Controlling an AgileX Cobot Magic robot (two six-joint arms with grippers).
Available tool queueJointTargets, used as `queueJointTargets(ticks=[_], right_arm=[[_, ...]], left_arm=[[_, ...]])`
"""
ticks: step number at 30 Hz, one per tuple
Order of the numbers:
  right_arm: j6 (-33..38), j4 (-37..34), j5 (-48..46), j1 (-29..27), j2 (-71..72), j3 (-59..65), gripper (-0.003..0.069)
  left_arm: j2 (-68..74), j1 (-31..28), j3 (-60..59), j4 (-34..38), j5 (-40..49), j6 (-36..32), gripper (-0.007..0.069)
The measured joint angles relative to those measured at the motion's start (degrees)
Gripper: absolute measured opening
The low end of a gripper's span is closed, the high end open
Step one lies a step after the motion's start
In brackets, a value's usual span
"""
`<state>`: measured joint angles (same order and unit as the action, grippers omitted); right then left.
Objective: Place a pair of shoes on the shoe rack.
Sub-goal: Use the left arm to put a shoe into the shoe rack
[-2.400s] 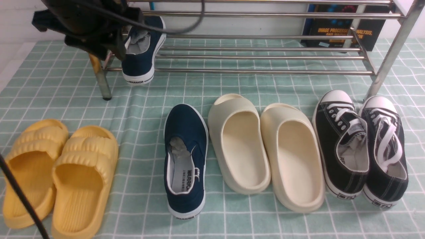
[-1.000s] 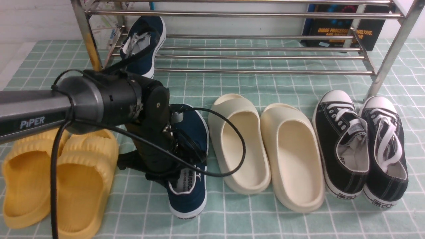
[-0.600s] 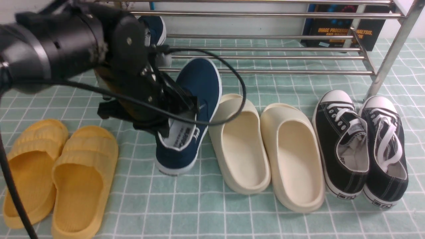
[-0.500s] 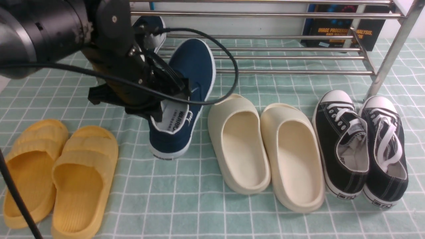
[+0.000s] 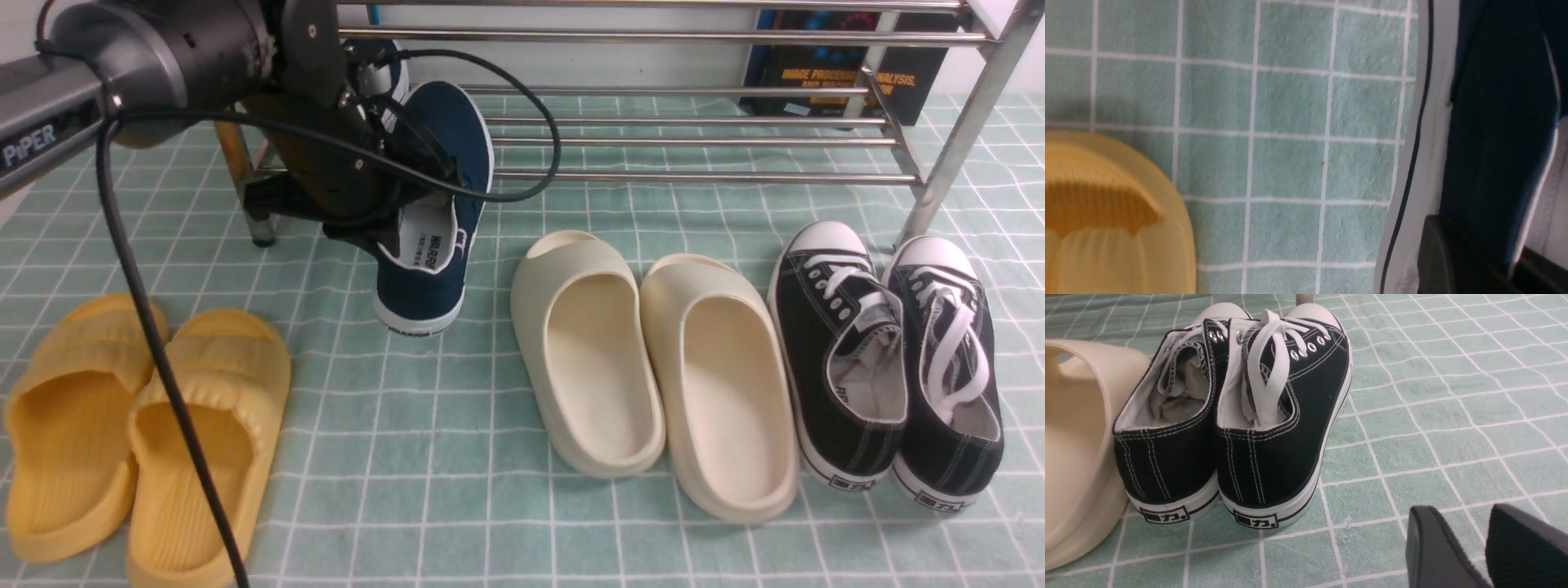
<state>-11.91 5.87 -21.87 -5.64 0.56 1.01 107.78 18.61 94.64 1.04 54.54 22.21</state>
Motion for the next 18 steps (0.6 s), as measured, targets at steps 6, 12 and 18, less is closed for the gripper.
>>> queueJointTargets(ticks=[6, 12, 18], right_arm=[[0.0, 0.0, 0.0, 0.0, 0.0, 0.0, 0.0239], [0.0, 0.0, 0.0, 0.0, 0.0, 0.0, 0.0239], [0.0, 0.0, 0.0, 0.0, 0.0, 0.0, 0.0239]], left_arm=[[3.1, -0.9, 7.7, 0.4, 0.1, -0.6, -0.0008], [7.8, -3.3, 13.5, 2.0, 1.0, -0.8, -0.0008], [13.8, -4.2, 20.1, 3.1, 0.9, -2.8, -0.0008]])
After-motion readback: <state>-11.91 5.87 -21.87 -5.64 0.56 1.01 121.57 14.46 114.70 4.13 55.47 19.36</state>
